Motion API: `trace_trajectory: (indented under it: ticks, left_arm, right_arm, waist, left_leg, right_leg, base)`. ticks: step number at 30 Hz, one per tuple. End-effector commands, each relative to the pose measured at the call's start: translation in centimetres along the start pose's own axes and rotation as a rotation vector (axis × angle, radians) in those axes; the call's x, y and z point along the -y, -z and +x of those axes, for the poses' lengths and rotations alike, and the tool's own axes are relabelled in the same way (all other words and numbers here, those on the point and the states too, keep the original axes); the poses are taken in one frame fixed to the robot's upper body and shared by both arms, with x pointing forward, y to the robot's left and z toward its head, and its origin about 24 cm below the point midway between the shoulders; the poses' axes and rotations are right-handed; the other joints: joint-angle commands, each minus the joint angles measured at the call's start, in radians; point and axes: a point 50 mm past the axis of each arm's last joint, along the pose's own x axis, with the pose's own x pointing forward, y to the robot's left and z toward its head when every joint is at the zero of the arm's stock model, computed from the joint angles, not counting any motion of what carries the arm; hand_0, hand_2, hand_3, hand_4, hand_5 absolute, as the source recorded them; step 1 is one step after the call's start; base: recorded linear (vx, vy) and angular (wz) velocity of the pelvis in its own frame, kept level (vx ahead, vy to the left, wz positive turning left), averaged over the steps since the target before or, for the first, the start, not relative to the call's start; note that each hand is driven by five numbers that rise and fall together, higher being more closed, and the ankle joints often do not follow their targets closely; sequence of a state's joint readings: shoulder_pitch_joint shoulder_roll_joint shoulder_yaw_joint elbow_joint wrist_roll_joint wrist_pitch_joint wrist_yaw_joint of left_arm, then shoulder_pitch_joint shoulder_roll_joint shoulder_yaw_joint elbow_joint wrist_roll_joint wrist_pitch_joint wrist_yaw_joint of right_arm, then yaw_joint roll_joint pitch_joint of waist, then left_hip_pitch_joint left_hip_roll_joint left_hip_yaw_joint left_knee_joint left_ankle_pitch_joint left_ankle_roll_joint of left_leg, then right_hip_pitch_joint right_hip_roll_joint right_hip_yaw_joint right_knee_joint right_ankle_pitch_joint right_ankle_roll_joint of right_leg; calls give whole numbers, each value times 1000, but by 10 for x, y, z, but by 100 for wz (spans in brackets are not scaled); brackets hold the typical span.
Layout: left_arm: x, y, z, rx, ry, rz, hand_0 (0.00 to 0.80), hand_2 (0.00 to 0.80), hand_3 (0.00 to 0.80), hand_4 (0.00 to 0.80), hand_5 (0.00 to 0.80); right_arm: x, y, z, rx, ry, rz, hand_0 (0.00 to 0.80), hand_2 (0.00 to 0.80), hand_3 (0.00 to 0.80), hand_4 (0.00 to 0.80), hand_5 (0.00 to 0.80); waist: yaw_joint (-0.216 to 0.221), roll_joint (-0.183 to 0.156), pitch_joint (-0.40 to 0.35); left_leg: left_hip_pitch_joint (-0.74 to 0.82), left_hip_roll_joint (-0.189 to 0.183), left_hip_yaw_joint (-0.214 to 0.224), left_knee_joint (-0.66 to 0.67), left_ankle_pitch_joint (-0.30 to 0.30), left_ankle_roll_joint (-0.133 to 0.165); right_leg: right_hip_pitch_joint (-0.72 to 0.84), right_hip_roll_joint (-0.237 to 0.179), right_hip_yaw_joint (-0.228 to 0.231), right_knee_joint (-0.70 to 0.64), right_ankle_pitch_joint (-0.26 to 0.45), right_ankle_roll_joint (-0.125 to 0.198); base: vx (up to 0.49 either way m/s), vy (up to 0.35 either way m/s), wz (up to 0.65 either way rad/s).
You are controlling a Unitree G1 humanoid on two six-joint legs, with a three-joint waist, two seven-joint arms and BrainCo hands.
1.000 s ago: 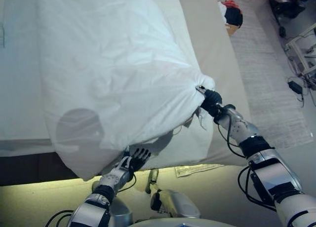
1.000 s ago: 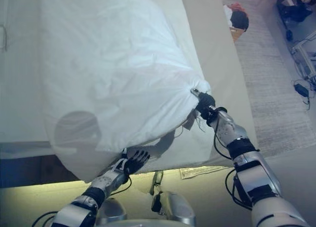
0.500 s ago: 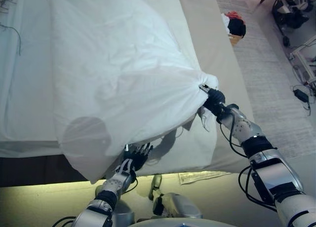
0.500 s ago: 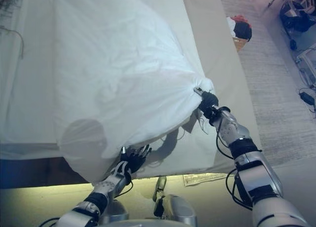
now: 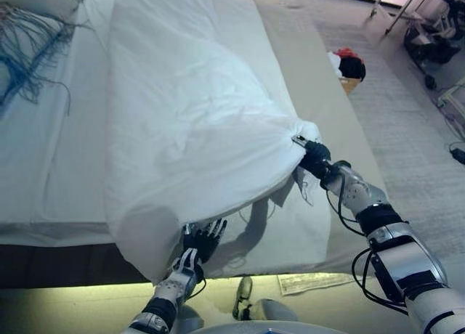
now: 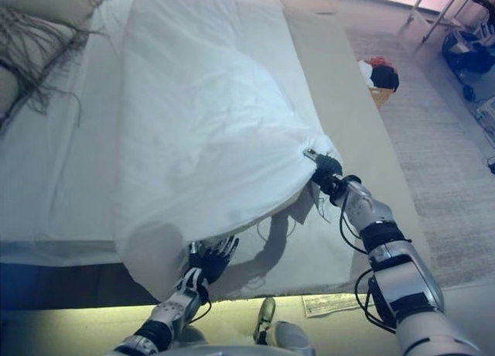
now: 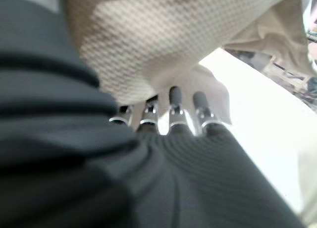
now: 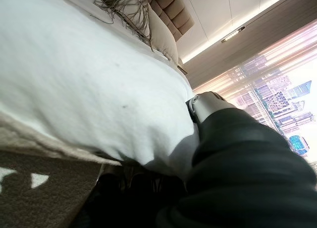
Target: Make the bed neatly
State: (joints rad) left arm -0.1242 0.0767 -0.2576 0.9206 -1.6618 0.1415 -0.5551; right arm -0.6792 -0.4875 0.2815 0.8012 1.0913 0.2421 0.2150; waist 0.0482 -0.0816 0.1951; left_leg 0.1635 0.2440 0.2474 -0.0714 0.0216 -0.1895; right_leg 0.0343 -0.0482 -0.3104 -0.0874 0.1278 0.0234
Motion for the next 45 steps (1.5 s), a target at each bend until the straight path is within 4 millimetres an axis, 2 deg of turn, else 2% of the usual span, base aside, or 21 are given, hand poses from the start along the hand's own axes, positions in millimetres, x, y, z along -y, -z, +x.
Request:
trace_trajectory:
  ticks: [1,4,5,7,8,14,24,28,29,30,31,32,36,40,45]
  left_arm:
    - [45,32,30,-120,271,68,0,0,0,0,0]
    - [54,29,33,-90,315,65,0,0,0,0,0]
    - [58,27,35,-64,325,51,129,129,129,129,129]
    - [61,23,37,-25,323,38,653,653,653,653,653]
    - [61,21,37,-9,317,30,800,800,800,800,800]
    - [54,6,34,90,261,-6,800,800,800,800,800]
    - [39,-5,26,155,177,-5,800,800,800,800,800]
    - [33,-18,21,213,132,5,800,800,800,800,800]
    - [32,-21,21,227,123,10,800,800,800,800,800]
    - [31,-25,19,242,111,16,800,800,800,800,800]
    - [29,-31,17,264,95,23,800,800,800,800,800]
    - [27,-36,15,284,82,27,800,800,800,800,800]
    - [17,-63,1,378,14,65,800,800,800,800,800]
    - [7,-96,-21,482,-53,113,800,800,800,800,800]
    - [-3,-134,-57,661,-68,84,800,800,800,800,800]
  right_arm:
    - [-8,-54,-3,178,-68,-24,800,800,800,800,800]
    - [-7,-51,-3,164,-64,-34,800,800,800,800,800]
    - [-6,-49,-2,157,-62,-39,800,800,800,800,800]
    - [-6,-47,-2,150,-58,-43,800,800,800,800,800]
    - [-6,-47,-2,146,-55,-46,800,800,800,800,800]
    - [-1,-44,-4,129,-35,-53,800,800,800,800,800]
    - [6,-35,-6,87,-12,-74,800,800,800,800,800]
    - [19,-24,-10,7,46,-128,800,800,800,800,800]
    - [24,-19,-12,-22,66,-143,731,731,731,731,731]
    - [29,-14,-14,-54,85,-152,546,546,546,546,546]
    - [37,-4,-17,-105,109,-160,402,402,402,402,402]
    - [44,4,-21,-145,129,-165,0,0,0,0,0]
    - [83,53,-50,-347,236,-155,0,0,0,0,0]
    - [119,109,-96,-546,314,-91,0,0,0,0,0]
    - [137,174,-158,-794,343,24,0,0,0,0,0]
  waist:
    - [43,-21,-51]
    - [45,-9,-61]
    - [46,-3,-67]
    - [46,3,-74]
    - [46,5,-78]
    - [44,14,-97]
    - [46,12,-110]
    - [48,12,-111]
    - [49,12,-110]
    - [49,12,-110]
    - [50,12,-110]
    - [51,11,-110]
    - [53,11,-107]
    - [62,15,-106]
    - [71,28,-110]
  left_leg:
    - [-53,31,-58,-16,22,-2]
    - [-44,26,-62,-16,20,-3]
    - [-40,23,-64,-16,18,-2]
    - [-34,21,-65,-16,16,-3]
    - [-32,20,-66,-16,16,-4]
    - [-17,16,-69,-16,13,-5]
    - [-10,12,-69,-16,12,-4]
    - [-10,10,-70,-16,14,-2]
    - [-11,9,-71,-16,14,-2]
    - [-11,9,-72,-16,14,-1]
    - [-13,8,-73,-16,14,0]
    - [-13,7,-75,-16,14,1]
    - [-16,3,-83,-16,16,4]
    - [-15,1,-92,-16,16,9]
    - [-16,-5,-100,-16,15,11]
  right_leg:
    - [118,-143,-55,0,-73,141]
    - [131,-148,-61,0,-78,141]
    - [136,-150,-64,0,-80,141]
    - [143,-153,-67,0,-83,141]
    - [146,-154,-69,0,-84,141]
    - [161,-156,-77,0,-90,140]
    - [170,-155,-84,0,-91,138]
    - [170,-154,-86,0,-91,138]
    - [170,-155,-86,0,-91,138]
    - [170,-155,-87,0,-91,138]
    - [171,-156,-88,0,-92,138]
    - [171,-156,-89,0,-92,137]
    - [173,-155,-89,0,-95,137]
    - [178,-155,-93,2,-103,136]
    - [181,-157,-98,2,-113,138]
  base:
    - [38,64,18]
    - [29,63,10]
    - [31,68,8]
    - [29,60,11]
    - [32,55,12]
    - [33,36,4]
    - [3,2,0]
    - [0,0,0]
    - [0,0,0]
    - [0,0,0]
    - [0,0,0]
    - [0,0,0]
    - [6,17,7]
    - [18,19,8]
    - [10,39,0]
